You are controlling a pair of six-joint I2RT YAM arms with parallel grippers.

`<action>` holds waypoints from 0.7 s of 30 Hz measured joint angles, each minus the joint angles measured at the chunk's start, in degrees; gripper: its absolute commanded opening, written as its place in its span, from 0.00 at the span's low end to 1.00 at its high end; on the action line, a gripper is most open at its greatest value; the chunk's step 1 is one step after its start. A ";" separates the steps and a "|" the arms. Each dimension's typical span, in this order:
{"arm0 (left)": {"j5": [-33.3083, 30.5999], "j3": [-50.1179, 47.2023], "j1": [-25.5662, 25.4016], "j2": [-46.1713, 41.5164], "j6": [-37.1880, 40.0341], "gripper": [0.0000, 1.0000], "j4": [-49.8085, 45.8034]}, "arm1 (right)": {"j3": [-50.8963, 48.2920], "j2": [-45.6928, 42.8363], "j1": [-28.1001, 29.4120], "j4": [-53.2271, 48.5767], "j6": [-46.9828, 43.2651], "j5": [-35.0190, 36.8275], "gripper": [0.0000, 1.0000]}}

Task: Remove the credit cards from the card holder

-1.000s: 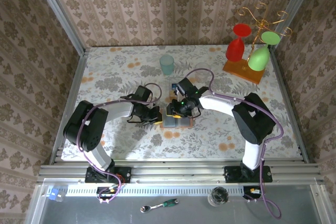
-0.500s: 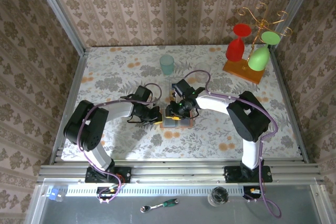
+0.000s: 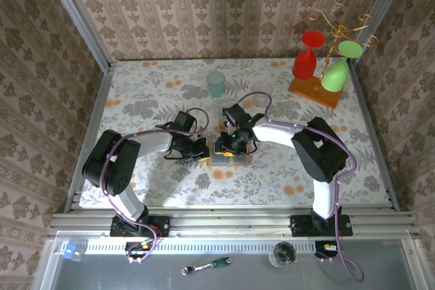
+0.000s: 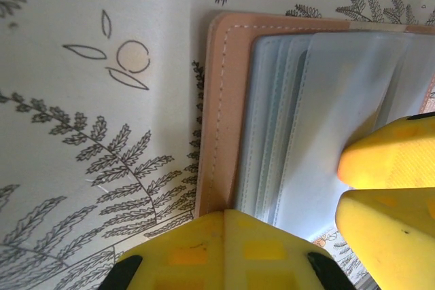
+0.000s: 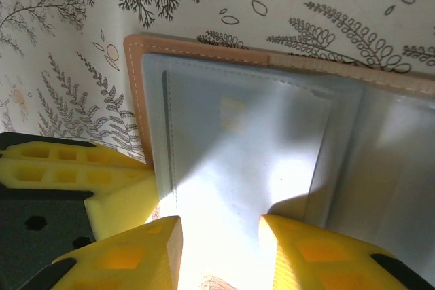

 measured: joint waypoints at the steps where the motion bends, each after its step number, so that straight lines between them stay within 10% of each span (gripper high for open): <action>1: 0.00 -0.04 0.00 0.00 0.00 0.00 0.04 | 0.02 -0.11 0.00 -0.22 0.00 0.26 0.36; 21: 0.02 -0.09 0.13 -0.04 0.00 0.00 -0.02 | -3.78 -1.90 -2.05 1.07 0.07 0.59 0.35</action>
